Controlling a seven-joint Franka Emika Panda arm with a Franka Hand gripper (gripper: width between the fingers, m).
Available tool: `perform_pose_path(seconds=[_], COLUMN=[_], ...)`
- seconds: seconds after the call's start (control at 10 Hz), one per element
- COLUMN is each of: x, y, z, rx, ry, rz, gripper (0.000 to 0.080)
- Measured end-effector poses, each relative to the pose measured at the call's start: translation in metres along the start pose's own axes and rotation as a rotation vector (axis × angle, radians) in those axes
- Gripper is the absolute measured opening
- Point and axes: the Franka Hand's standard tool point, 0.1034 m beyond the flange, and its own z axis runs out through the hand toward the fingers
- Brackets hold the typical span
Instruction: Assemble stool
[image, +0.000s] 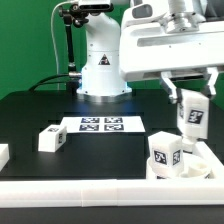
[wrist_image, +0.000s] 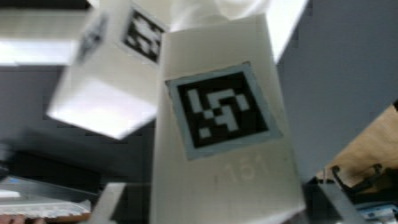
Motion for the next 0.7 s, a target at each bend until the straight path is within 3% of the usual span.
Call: perform_pose_path(seconds=[0.5,0.7], x=[-0.004,-0.010], y=[0.006,-0.006], z=[0.002,0.005], rx=[0.000,0.026], ry=[-0.009,-0.024], rz=[0.008,0.024], gripper=[0.0327,0.0327])
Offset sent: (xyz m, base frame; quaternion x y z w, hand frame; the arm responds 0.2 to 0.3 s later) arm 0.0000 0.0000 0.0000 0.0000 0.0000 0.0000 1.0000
